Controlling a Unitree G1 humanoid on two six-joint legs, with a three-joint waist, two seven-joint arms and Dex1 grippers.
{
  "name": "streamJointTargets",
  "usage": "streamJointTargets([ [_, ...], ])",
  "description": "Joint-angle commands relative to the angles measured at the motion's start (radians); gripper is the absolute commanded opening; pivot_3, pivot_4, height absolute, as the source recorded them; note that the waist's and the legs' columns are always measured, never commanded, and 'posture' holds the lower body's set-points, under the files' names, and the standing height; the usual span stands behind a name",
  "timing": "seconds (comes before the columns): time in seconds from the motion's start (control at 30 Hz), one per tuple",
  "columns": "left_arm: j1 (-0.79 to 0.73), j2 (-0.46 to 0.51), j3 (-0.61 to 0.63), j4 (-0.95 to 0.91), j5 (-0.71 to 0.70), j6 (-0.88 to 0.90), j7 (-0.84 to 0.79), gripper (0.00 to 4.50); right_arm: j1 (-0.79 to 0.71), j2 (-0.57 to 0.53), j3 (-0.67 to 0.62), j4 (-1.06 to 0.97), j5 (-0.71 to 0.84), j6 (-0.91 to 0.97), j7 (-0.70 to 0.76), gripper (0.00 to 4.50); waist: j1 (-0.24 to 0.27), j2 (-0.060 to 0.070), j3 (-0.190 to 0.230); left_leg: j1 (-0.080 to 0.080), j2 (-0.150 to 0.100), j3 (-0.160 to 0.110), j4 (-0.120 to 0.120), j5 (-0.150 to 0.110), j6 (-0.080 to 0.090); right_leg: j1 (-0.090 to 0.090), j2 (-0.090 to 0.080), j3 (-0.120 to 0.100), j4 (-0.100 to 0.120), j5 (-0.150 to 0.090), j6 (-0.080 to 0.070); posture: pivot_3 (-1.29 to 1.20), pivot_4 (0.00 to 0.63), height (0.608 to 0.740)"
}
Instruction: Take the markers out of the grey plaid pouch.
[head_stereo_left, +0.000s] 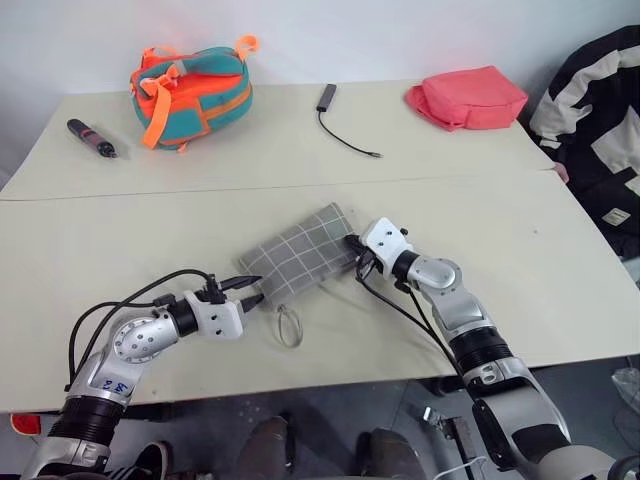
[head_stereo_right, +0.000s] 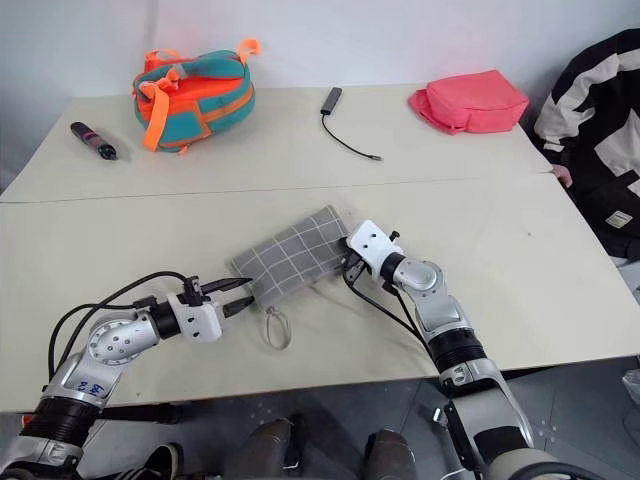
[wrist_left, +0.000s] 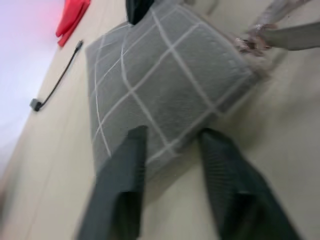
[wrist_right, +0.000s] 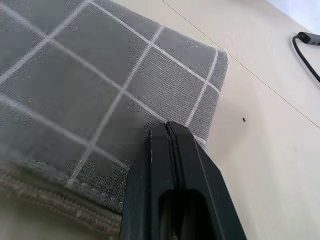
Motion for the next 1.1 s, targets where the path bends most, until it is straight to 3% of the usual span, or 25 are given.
streamJointTargets([
  [0.03, 0.026, -0.005, -0.036, -0.009, 0.001, 0.007, -0.014, 0.29, 0.007, 0.003, 0.003, -0.031, 0.011, 0.000, 0.012, 0.00, 0.000, 0.001, 0.000, 0.000, 0.000, 0.000, 0.000, 0.000, 0.000, 0.000, 0.000, 0.000, 0.000, 0.000, 0.000, 0.00, 0.150, 0.740],
  [0.07, 0.027, -0.005, -0.034, -0.012, -0.004, 0.009, -0.017, 0.02, 0.008, 0.003, 0.003, -0.031, 0.011, 0.000, 0.012, 0.00, 0.000, 0.001, -0.001, 0.000, 0.000, 0.000, 0.000, 0.000, 0.000, 0.000, 0.000, 0.000, 0.000, 0.000, 0.000, 0.00, 0.150, 0.740],
  [0.3, 0.045, -0.018, -0.011, -0.039, -0.080, 0.059, -0.030, 0.02, 0.017, 0.000, 0.008, -0.050, 0.015, -0.012, 0.024, 0.00, -0.002, 0.001, -0.001, 0.000, 0.000, 0.000, 0.000, 0.000, 0.000, 0.000, 0.000, 0.000, 0.000, 0.000, 0.000, 0.00, 0.150, 0.740],
  [0.43, 0.060, -0.026, 0.000, -0.072, -0.146, 0.099, -0.054, 0.02, 0.022, -0.002, -0.034, -0.117, 0.106, -0.007, 0.090, 0.00, -0.003, 0.001, -0.001, 0.000, 0.000, 0.000, 0.000, 0.000, 0.000, 0.000, 0.000, 0.001, 0.000, 0.000, 0.000, 0.00, 0.150, 0.740],
  [0.53, 0.060, -0.024, 0.003, -0.088, -0.157, 0.108, -0.061, 0.00, 0.025, -0.016, -0.036, -0.160, 0.134, -0.004, 0.132, 0.56, -0.004, 0.001, -0.001, 0.000, 0.000, 0.000, 0.000, 0.000, 0.000, 0.000, 0.000, 0.000, 0.000, 0.000, 0.000, 0.00, 0.150, 0.740],
  [0.67, 0.059, -0.036, 0.026, -0.114, -0.188, 0.143, -0.058, 0.00, 0.037, -0.085, -0.038, -0.260, 0.177, -0.104, 0.244, 1.90, -0.002, 0.001, -0.001, -0.001, 0.000, 0.000, 0.000, 0.000, 0.000, -0.001, 0.000, 0.000, -0.001, 0.000, 0.000, 0.00, 0.150, 0.740],
  [0.8, 0.058, -0.036, 0.044, -0.141, -0.218, 0.166, -0.065, 0.00, 0.046, -0.243, 0.026, -0.224, -0.012, -0.385, 0.252, 3.25, 0.001, 0.001, 0.000, -0.001, 0.000, 0.000, 0.000, 0.000, 0.001, 0.000, 0.000, 0.000, -0.001, 0.000, 0.000, 0.00, 0.150, 0.740],
  [0.9, 0.064, -0.035, 0.057, -0.167, -0.252, 0.184, -0.075, 0.00, 0.024, -0.291, 0.046, -0.162, -0.120, -0.522, 0.162, 4.30, -0.002, 0.000, 0.000, -0.001, 0.000, 0.001, 0.000, 0.000, 0.001, -0.001, 0.000, 0.000, -0.002, 0.000, 0.000, 0.00, 0.150, 0.740],
  [0.93, 0.066, -0.034, 0.059, -0.172, -0.257, 0.188, -0.077, 0.00, 0.018, -0.295, 0.060, -0.138, -0.155, -0.547, 0.143, 4.46, -0.005, 0.000, 0.000, -0.001, 0.001, 0.001, 0.000, 0.000, 0.000, -0.001, 0.000, 0.000, -0.002, 0.000, 0.000, 0.00, 0.150, 0.740],
  [1.1, 0.079, -0.029, 0.064, -0.197, -0.264, 0.189, -0.091, 0.00, -0.037, -0.295, 0.111, -0.044, -0.360, -0.648, -0.040, 4.46, -0.014, 0.000, 0.000, -0.001, 0.002, 0.003, 0.000, 0.000, 0.000, -0.001, 0.002, 0.001, -0.002, 0.000, 0.000, 0.00, 0.150, 0.740],
])
